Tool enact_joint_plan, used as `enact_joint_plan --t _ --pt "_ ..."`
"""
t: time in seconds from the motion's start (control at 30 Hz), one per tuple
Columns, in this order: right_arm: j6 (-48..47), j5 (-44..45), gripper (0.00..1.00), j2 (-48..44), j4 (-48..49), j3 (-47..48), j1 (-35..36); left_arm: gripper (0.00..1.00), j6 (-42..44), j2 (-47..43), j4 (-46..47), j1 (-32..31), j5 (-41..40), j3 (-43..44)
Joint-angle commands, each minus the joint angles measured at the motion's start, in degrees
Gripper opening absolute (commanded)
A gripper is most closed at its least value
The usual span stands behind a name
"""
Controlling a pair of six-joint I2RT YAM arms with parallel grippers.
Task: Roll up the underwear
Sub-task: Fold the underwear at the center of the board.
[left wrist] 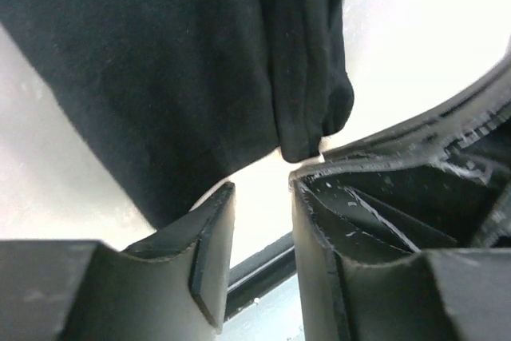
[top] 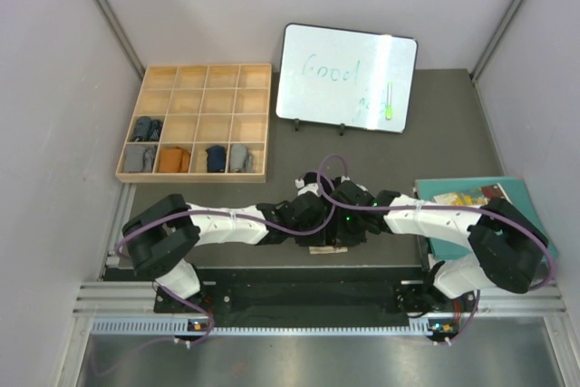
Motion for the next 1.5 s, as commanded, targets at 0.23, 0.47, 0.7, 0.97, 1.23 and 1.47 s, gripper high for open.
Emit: enact_joint_plan --t 0.23,0.47,0.7,0.97,1.23,1.47 --pt "2.74 0.64 0.00 6.26 7.49 -1.27 1.21 0.48 -0.94 -12.10 -9.16 -0.58 -8.34 -5.52" --pt "2.48 0.37 0.00 6.26 7.58 -1.18 1.21 0.45 -3.67 -13.61 -8.46 -0.49 -11.34 -8.44" --pt "2.48 0.46 0.00 5.74 7.05 -1.18 1.21 0.42 -4.29 -11.85 -3.90 -0.49 -12.48 -9.40" --pt "1.86 0.81 0.00 4.59 4.86 0.66 1.30 0.22 -3.67 -10.88 0.76 -0.49 -13.45 -12.12" --pt "0.63 1.69 0.00 5.03 0.82 7.16 2.17 0.00 -0.60 -10.44 5.33 -0.49 -13.19 -13.80" --pt "0.45 4.15 0.00 6.79 -2.26 14.72 4.46 0.00 -0.68 -10.71 5.08 -0.49 -12.40 -14.94"
